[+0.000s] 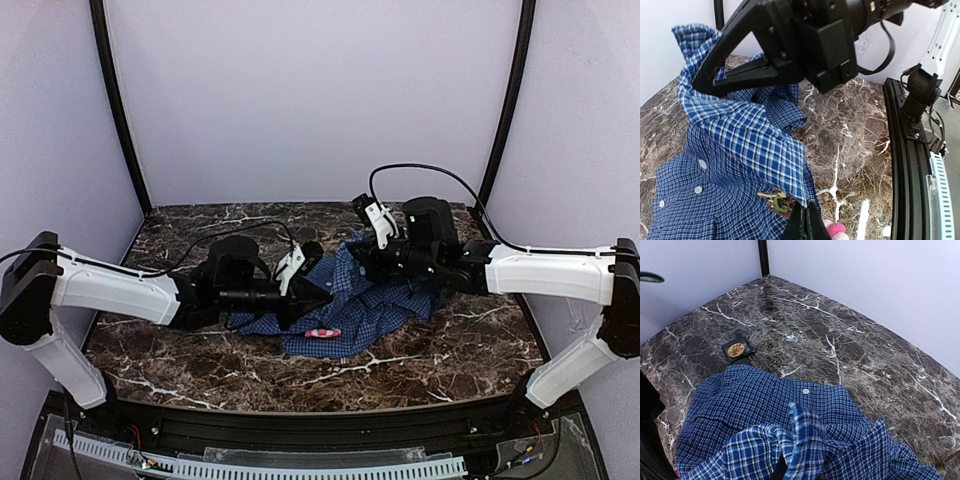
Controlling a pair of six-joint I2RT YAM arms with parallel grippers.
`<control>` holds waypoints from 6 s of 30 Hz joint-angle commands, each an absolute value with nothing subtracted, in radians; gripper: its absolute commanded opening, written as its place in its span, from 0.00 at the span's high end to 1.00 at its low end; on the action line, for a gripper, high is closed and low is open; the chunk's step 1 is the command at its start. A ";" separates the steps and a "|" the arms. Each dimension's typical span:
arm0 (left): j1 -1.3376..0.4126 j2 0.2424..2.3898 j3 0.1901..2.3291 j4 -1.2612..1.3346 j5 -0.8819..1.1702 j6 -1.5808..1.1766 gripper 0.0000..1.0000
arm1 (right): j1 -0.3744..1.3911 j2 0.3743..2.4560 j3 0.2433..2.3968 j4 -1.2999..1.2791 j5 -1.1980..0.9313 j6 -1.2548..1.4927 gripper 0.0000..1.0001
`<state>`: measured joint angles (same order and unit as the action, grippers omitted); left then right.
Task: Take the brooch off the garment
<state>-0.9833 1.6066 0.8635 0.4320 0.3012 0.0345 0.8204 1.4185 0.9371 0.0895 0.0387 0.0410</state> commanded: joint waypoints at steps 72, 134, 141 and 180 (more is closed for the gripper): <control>-0.784 1.555 0.922 0.324 0.631 -0.100 0.99 | 0.813 1.545 0.692 0.494 -0.360 0.260 0.51; -0.893 1.588 0.913 0.372 0.118 0.169 0.30 | 0.919 1.519 0.865 0.510 -0.235 0.395 1.00; -0.893 1.604 0.919 0.389 0.104 0.156 0.88 | 0.915 1.447 0.824 0.459 -0.149 0.355 0.69; -0.786 1.443 0.822 0.228 0.130 0.136 0.95 | 0.867 1.405 0.799 0.312 0.014 0.121 1.00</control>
<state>-0.7998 1.4891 0.8383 0.2634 0.1822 0.1246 0.8719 1.4502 0.7811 0.3851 0.0105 0.1619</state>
